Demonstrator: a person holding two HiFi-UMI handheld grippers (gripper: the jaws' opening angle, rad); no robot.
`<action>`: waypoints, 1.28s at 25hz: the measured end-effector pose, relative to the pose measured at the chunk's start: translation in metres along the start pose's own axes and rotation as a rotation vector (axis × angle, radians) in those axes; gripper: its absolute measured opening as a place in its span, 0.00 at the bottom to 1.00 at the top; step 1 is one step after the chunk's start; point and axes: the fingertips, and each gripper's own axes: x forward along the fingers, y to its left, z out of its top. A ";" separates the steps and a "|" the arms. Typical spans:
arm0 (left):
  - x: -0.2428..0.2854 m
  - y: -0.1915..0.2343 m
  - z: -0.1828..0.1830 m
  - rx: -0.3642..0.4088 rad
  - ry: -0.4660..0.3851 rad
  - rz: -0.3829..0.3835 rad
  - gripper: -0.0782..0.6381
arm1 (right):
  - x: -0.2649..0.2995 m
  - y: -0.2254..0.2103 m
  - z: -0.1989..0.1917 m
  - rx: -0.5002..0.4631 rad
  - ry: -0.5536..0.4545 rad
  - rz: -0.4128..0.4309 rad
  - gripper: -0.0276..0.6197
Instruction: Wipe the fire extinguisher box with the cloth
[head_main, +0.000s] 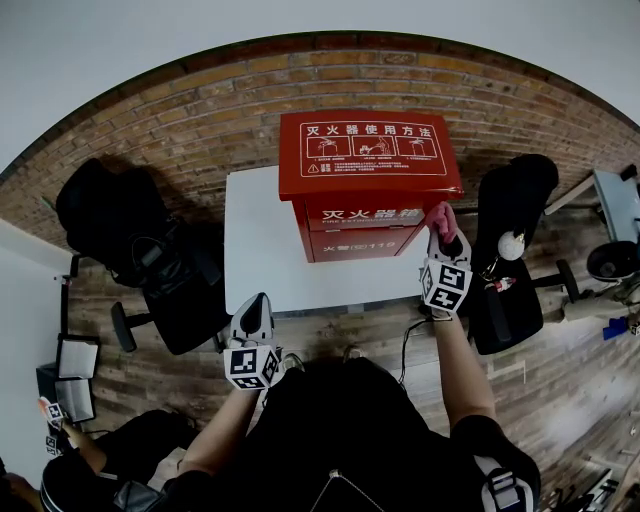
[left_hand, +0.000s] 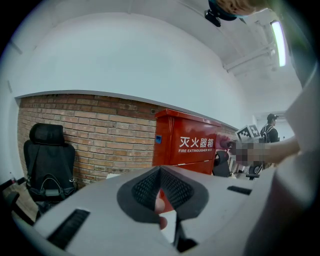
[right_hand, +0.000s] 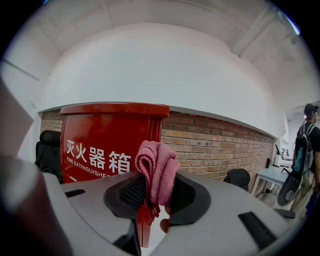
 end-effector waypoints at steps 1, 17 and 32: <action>0.000 0.000 -0.001 0.001 0.006 -0.001 0.13 | 0.001 0.000 -0.002 -0.004 0.000 0.000 0.21; -0.006 0.006 0.000 -0.001 -0.008 0.020 0.13 | 0.007 0.009 -0.030 -0.012 0.025 0.011 0.21; 0.000 -0.013 -0.002 -0.014 -0.007 0.048 0.13 | 0.003 0.031 -0.024 -0.017 -0.026 0.107 0.21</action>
